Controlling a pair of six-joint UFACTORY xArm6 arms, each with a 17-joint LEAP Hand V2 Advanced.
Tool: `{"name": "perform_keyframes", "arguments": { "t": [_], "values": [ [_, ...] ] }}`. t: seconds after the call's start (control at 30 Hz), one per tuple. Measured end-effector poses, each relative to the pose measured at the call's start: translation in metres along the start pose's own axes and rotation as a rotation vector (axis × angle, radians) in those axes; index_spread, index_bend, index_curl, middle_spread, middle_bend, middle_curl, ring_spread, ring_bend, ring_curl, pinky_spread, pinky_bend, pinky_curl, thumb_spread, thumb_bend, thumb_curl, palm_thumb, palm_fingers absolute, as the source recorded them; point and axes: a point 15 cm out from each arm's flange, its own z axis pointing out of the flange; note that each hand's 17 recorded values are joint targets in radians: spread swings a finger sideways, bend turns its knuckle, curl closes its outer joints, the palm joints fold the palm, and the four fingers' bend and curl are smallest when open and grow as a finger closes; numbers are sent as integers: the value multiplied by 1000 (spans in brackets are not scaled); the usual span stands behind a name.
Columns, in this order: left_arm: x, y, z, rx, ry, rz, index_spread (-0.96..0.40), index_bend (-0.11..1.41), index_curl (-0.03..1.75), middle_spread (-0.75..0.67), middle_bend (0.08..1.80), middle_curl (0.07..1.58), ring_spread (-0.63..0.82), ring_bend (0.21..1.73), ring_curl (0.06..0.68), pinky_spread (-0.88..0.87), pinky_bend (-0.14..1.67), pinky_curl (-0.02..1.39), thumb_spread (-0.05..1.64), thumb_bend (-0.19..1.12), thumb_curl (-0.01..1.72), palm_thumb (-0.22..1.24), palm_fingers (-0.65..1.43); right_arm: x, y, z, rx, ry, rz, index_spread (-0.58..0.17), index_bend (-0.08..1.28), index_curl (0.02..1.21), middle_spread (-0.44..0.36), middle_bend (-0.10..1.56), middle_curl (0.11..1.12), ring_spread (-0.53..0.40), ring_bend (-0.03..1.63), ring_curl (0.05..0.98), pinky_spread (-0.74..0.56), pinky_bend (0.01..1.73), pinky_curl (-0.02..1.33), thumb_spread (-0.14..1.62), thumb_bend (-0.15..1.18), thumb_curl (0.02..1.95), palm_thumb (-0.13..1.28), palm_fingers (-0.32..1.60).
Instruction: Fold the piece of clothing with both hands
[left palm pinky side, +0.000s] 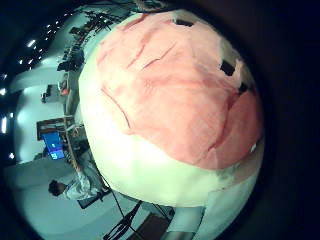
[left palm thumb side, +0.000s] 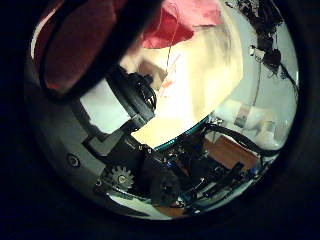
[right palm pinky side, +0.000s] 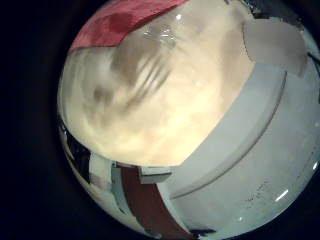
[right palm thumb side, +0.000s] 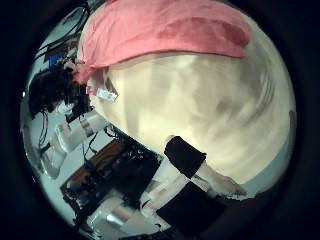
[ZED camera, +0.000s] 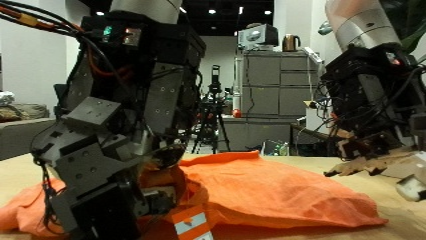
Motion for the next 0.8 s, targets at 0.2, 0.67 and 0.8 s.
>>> {"name": "perform_keyframes", "arguments": {
  "t": [0.2, 0.67, 0.8],
  "values": [
    [-3, 3, -4, 2, 1, 0, -560, 765, 721, -503, 1080, 616, -480, 681, 328, -146, 195, 30, 1322, -6, 337, 706, 811, -6, -19, 18, 64, 22, -21, -282, 152, 268, 6, 231, 350, 101, 345, 278, 214, 267, 316, 1010, -30, 295, 491, 218],
    [-13, 9, -12, 9, 3, -3, -571, 737, 744, -510, 1061, 614, -486, 650, 339, -168, 185, 37, 1315, -10, 333, 709, 826, -20, -60, 30, 89, 51, -4, -287, 188, 302, -84, 328, 387, -104, 508, 293, -104, 296, 291, 957, -16, 318, 575, 710],
    [-14, 11, -13, 11, 4, 0, -573, 730, 748, -511, 1055, 614, -488, 646, 341, -177, 186, 37, 1314, -10, 332, 710, 831, -18, -65, 19, 140, 65, 6, -370, 222, 339, -181, 435, 444, -257, 636, 340, -426, 445, 316, 936, -5, 336, 671, 1103]
  ]
}}
